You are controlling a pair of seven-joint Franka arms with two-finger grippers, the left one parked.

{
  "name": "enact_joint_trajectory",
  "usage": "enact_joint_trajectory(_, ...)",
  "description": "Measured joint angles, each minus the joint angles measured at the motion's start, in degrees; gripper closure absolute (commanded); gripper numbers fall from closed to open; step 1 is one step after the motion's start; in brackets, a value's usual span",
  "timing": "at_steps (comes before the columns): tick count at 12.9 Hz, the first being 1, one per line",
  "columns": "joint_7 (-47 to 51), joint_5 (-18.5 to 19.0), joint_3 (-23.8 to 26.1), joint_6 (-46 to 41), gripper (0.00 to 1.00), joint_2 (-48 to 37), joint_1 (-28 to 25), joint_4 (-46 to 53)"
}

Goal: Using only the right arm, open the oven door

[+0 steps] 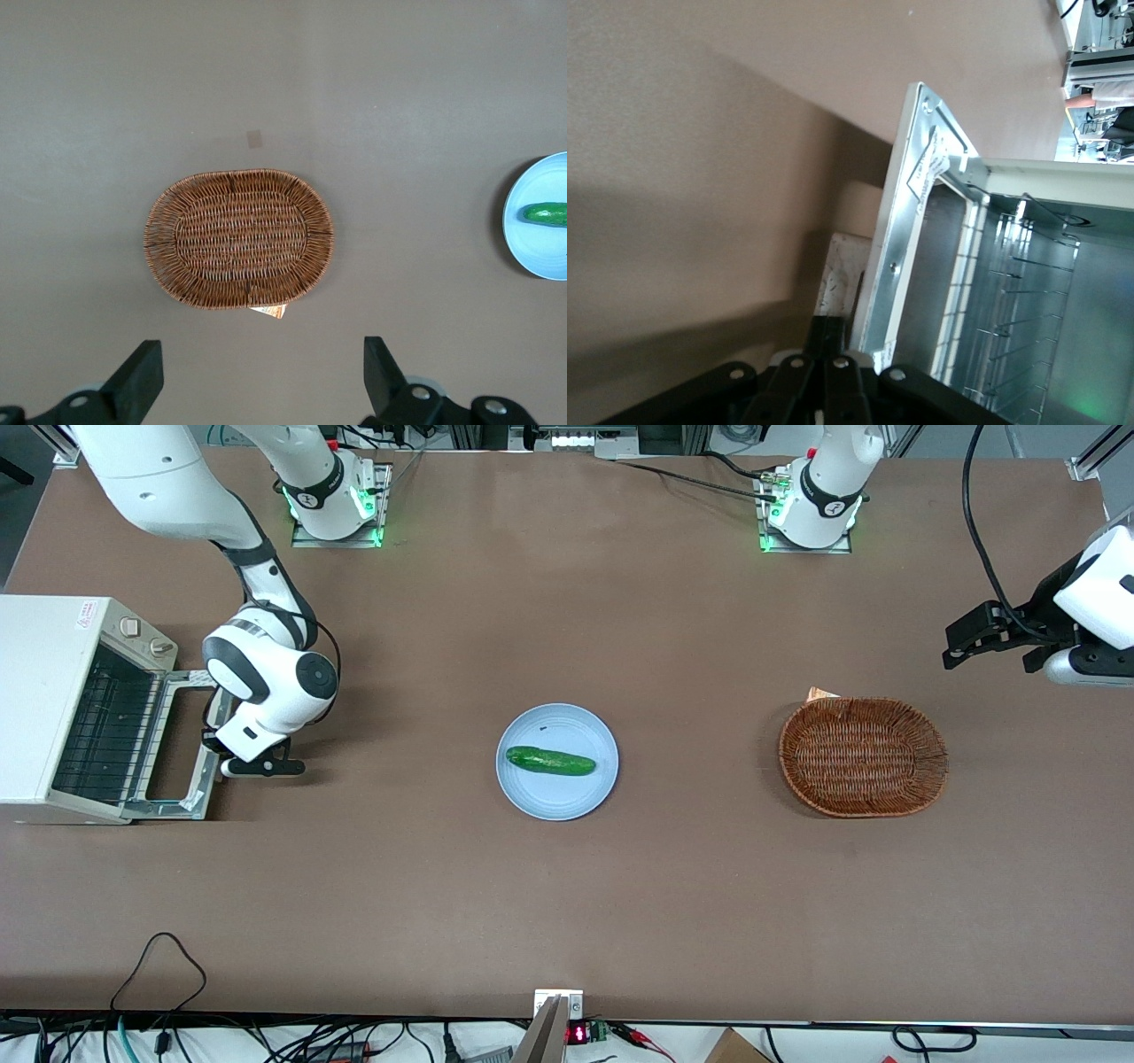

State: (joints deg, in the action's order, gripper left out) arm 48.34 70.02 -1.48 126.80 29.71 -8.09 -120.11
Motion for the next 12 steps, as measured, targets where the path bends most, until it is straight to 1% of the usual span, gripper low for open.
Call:
enact_joint_trajectory(5,0.47,0.04,-0.05,0.00,0.98,2.90,-0.07,1.62)
enact_joint_trajectory(12,1.25,-0.03,-0.22,-0.08,0.98,3.55,-0.33,2.08)
